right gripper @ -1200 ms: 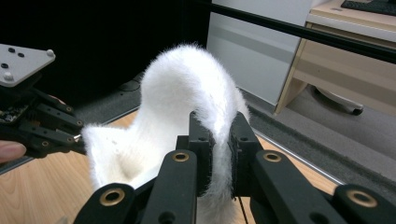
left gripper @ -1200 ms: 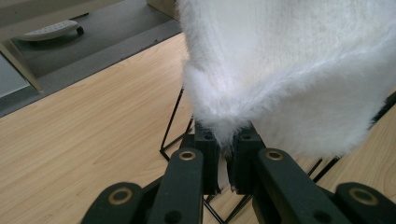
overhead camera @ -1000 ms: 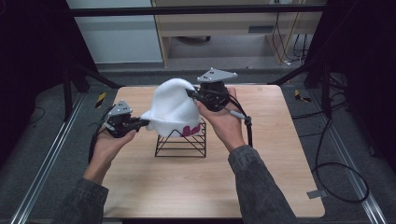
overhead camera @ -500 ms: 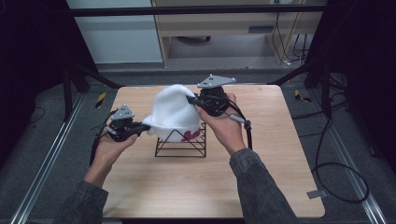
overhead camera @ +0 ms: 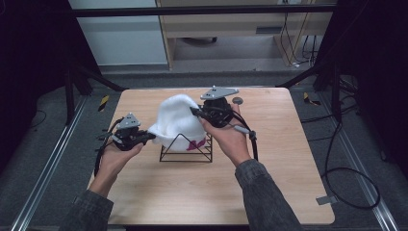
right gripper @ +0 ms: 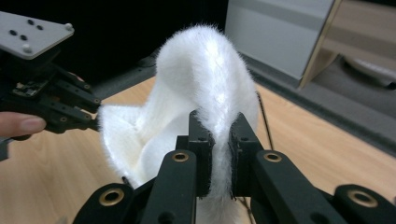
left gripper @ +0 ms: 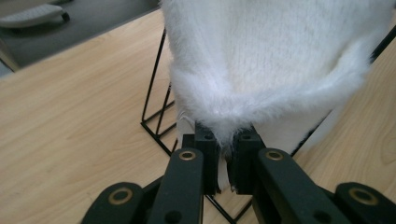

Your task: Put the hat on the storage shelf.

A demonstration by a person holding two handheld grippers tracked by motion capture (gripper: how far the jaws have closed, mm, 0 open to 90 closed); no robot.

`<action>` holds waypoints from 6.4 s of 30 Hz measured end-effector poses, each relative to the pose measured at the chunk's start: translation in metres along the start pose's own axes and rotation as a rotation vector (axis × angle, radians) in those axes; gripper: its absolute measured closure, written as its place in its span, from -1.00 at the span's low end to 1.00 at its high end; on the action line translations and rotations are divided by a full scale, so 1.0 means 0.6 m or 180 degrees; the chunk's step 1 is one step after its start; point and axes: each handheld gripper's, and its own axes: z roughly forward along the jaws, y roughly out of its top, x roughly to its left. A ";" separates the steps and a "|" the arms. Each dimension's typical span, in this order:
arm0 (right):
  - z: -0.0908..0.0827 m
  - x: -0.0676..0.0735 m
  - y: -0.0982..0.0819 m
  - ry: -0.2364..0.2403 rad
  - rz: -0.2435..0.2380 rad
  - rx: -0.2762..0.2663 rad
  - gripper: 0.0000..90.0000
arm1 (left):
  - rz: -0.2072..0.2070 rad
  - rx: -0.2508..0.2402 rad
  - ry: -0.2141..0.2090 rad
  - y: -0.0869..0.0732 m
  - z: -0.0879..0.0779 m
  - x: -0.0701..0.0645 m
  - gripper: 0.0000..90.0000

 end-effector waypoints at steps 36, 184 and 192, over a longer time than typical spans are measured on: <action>0.012 0.009 -0.030 -0.0053 -0.0123 0.0347 0.81 | 0.0009 0.0169 0.0050 -0.044 0.021 -0.003 0.87; -0.183 -0.091 -0.394 -0.0602 0.0700 0.0732 -0.73 | -0.0118 0.0509 0.0266 -0.167 -0.018 -0.003 -0.89; -0.163 -0.106 -0.429 -0.0695 0.0858 0.0847 -0.71 | -0.0215 0.0637 0.0263 -0.189 -0.002 0.012 -0.89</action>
